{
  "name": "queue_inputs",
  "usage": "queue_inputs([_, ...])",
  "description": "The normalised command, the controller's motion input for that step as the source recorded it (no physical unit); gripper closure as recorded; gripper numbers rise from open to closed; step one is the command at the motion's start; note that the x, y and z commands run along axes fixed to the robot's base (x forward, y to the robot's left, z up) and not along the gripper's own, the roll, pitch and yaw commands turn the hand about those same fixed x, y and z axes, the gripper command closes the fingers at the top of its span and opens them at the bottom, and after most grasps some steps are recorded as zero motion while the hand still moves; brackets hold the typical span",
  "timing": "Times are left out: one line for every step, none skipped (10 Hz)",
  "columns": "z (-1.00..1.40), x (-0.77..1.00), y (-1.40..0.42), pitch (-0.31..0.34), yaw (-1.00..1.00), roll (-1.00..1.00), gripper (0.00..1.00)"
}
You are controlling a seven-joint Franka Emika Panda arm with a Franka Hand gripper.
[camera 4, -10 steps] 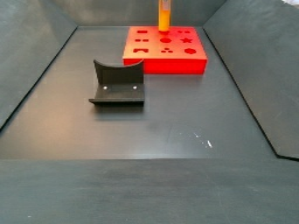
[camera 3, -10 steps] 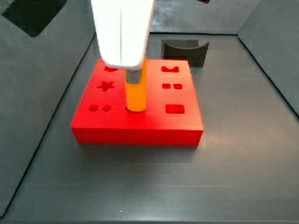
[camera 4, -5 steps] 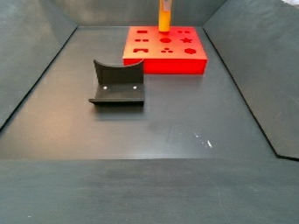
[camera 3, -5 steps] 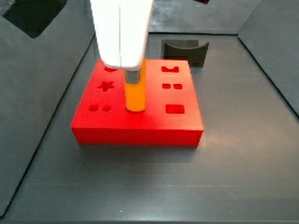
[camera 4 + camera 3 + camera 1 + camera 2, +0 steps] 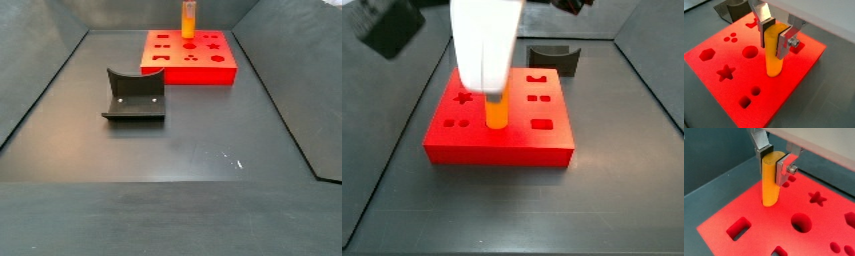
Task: Insert the oval object.
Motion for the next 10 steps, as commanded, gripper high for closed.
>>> queue_inputs([-0.56,0.13,-0.01,0.0,0.0,0.21,1.0])
queue_inputs([-0.61,0.13,-0.04,0.0,0.0,0.18,1.0])
queue_inputs([-0.75,0.09,-0.05,0.0,0.0,0.13,1.0])
queue_inputs([-0.85,0.01,-0.04,0.007,0.0,0.12,1.0])
queue_inputs([-1.0,0.0,-0.02,0.0,0.0,0.04,1.0])
queue_inputs([-1.0,0.0,-0.06,-0.009,-0.08,0.0,1.0])
queue_inputs([-1.0,0.0,-0.05,-0.019,-0.11,0.0,1.0])
queue_inputs([-1.0,0.0,0.0,-0.024,-0.09,0.0,1.0])
queue_inputs([-0.94,0.08,0.0,-0.014,-0.11,0.0,1.0])
queue_inputs([-1.0,0.11,0.0,-0.014,-0.19,0.0,1.0])
